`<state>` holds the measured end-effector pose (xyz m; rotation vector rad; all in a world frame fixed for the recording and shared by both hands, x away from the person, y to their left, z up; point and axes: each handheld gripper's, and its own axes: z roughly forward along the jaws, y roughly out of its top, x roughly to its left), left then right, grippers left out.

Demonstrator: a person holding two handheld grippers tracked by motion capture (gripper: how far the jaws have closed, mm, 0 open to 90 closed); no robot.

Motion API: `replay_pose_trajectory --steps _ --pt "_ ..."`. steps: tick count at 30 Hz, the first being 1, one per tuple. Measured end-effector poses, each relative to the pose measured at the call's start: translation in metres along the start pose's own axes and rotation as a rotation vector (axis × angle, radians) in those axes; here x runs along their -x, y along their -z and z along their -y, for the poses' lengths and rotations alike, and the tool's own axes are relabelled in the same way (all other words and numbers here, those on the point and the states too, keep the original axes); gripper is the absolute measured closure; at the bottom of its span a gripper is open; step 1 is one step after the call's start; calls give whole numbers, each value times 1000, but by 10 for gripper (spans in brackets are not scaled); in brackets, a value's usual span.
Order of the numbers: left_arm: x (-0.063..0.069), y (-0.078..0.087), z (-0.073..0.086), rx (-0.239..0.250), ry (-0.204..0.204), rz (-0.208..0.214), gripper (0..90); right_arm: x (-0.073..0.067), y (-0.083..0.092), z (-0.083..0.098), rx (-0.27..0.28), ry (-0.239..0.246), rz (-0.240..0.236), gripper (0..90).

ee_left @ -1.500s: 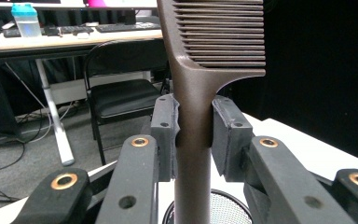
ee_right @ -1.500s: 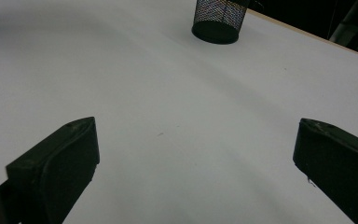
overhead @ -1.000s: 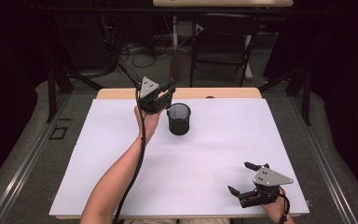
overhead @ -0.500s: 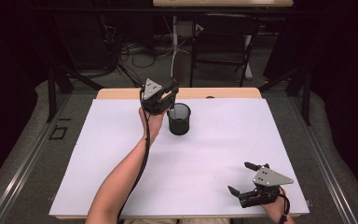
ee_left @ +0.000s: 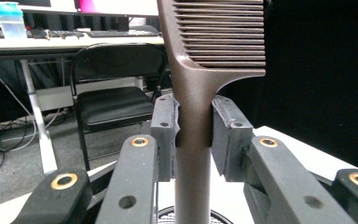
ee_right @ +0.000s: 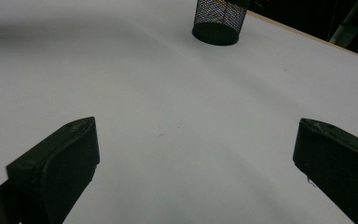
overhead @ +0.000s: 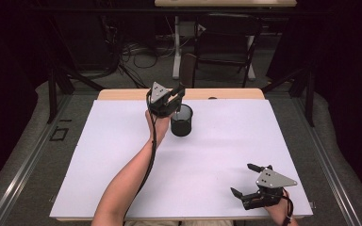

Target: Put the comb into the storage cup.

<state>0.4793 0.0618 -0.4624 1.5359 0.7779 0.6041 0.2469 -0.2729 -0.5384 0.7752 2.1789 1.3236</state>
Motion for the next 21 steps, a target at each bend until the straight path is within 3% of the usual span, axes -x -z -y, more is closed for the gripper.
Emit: replay_pose_trajectory --steps 21 --pt "-1 -9 11 -48 -7 19 721 0 0 0 0 0 0 0"
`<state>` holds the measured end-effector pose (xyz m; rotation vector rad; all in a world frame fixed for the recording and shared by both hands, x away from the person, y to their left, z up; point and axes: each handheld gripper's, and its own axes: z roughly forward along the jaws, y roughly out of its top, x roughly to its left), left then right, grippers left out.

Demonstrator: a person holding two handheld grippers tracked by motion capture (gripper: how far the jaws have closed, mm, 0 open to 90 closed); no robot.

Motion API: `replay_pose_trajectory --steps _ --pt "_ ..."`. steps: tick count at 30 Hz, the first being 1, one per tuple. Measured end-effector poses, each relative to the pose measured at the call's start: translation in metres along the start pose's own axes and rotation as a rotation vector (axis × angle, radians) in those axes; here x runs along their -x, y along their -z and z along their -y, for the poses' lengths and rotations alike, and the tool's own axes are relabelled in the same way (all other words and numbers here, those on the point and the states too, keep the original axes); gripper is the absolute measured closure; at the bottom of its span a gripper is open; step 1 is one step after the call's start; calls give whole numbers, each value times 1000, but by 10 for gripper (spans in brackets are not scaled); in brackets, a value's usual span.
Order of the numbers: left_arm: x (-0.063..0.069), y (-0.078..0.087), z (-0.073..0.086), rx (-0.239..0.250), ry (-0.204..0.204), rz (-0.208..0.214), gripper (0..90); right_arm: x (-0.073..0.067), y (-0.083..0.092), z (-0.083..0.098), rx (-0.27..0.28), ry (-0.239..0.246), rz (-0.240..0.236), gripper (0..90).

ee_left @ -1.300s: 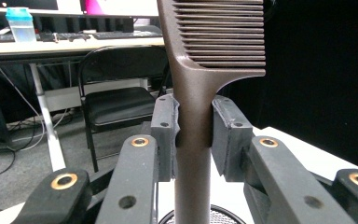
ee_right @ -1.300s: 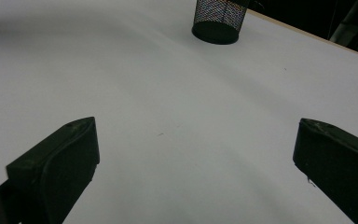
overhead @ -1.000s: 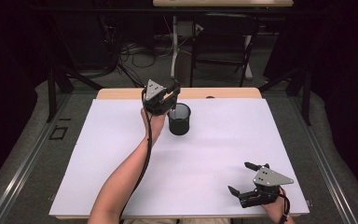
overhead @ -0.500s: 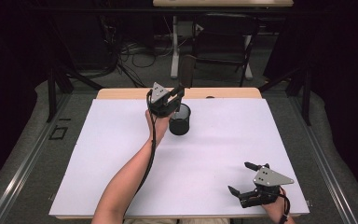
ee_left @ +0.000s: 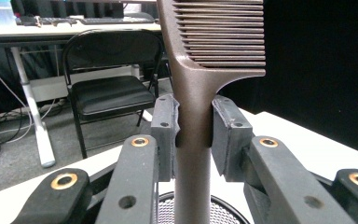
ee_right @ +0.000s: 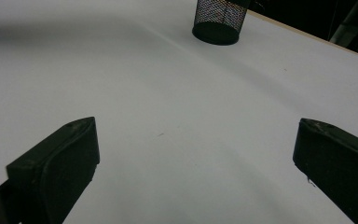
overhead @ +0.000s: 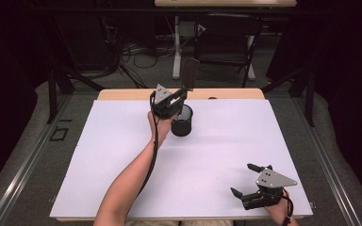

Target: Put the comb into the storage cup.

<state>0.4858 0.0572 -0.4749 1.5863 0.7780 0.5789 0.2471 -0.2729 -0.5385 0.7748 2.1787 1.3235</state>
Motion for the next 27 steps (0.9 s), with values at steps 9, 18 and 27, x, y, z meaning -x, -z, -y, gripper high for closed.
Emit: replay_pose_trajectory --steps 9,18,27 --pt "-2 -2 3 -19 -7 10 722 0 0 0 -2 2 0 0" --pt "-4 -3 6 -36 -15 15 721 0 0 0 -1 2 -1 0" --pt "-3 -5 8 -57 -32 17 721 0 0 0 -1 0 0 0"
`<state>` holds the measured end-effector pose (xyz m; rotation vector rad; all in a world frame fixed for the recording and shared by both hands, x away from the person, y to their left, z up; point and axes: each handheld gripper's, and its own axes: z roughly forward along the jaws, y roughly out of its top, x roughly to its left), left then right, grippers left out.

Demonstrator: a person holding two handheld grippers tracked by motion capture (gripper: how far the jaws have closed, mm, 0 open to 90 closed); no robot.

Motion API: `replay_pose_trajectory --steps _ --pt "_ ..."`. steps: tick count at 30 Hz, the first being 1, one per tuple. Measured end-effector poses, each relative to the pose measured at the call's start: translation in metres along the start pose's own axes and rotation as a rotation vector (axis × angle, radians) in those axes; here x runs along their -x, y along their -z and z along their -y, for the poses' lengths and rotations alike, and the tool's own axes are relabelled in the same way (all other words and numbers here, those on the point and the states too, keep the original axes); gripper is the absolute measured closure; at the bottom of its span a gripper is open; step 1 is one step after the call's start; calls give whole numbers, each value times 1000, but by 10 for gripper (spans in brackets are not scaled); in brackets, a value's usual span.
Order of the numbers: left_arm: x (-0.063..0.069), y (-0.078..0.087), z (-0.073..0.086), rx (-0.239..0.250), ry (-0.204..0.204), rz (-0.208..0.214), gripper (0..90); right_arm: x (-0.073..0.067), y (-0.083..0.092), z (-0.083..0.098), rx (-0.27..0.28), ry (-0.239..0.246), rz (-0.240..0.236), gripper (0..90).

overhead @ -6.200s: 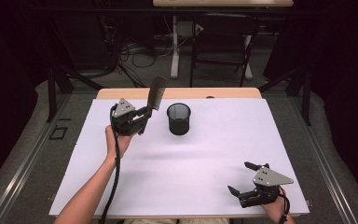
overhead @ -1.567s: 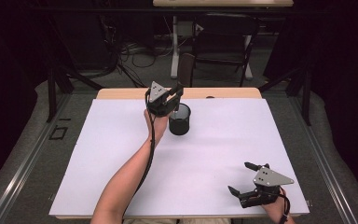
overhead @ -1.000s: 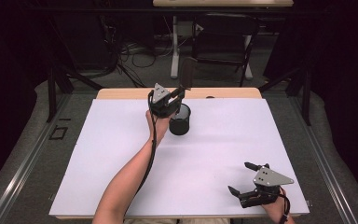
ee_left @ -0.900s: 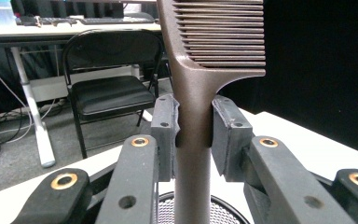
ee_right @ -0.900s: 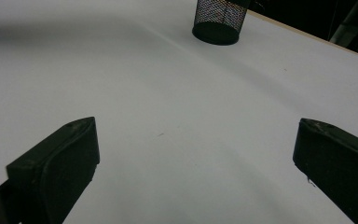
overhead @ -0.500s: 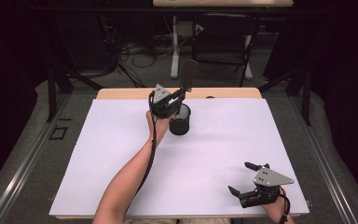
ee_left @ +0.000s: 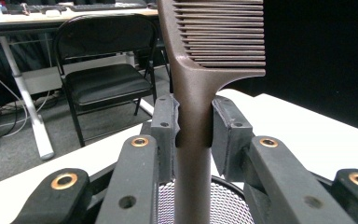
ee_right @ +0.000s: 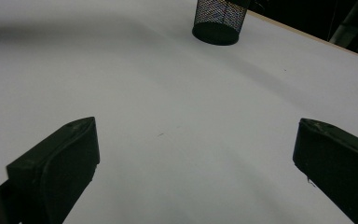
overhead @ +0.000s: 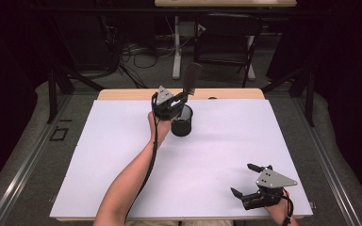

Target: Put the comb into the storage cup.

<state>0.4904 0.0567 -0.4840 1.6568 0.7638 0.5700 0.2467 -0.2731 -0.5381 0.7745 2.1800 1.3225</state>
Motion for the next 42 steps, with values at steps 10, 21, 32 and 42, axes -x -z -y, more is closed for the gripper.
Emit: replay_pose_trajectory --steps 10,21,32,42 --pt "-2 -2 3 -30 -8 5 721 0 0 0 -1 2 0 0" --pt "-3 -3 9 -63 -17 14 721 0 0 0 -2 1 0 0" --pt "-2 -2 10 -90 -40 24 721 0 0 0 -2 1 -1 0" --pt "-3 -2 11 -102 -45 22 722 0 -1 0 -3 2 -1 0"
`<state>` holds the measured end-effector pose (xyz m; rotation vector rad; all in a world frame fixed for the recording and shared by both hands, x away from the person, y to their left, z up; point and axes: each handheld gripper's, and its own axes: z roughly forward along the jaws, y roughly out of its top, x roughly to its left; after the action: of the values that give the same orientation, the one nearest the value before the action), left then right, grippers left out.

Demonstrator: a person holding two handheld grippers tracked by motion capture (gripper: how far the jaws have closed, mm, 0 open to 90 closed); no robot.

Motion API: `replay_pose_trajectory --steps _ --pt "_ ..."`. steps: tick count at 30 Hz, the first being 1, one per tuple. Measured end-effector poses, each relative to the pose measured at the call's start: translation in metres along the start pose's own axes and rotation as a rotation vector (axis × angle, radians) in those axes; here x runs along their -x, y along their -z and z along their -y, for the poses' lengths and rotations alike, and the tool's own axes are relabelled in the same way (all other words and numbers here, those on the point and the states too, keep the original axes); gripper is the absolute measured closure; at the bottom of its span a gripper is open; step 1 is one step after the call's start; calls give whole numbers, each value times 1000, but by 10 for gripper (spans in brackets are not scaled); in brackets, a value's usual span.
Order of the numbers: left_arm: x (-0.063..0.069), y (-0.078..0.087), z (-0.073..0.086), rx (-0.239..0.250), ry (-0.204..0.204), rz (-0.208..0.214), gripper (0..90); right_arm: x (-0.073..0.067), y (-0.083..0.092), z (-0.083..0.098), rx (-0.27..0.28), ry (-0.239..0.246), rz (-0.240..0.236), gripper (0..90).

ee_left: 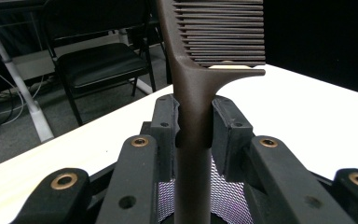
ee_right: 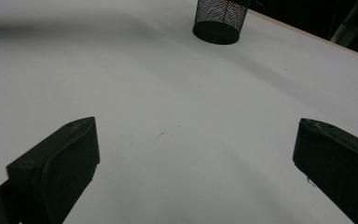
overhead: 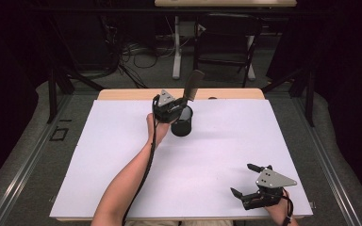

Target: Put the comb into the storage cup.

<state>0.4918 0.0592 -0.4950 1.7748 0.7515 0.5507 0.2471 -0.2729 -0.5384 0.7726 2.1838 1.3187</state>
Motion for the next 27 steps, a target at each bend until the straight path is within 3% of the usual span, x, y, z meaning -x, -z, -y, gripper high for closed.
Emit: replay_pose_trajectory --steps 27 --pt "1 -1 2 -45 -40 8 721 0 0 0 -2 -1 1 0"
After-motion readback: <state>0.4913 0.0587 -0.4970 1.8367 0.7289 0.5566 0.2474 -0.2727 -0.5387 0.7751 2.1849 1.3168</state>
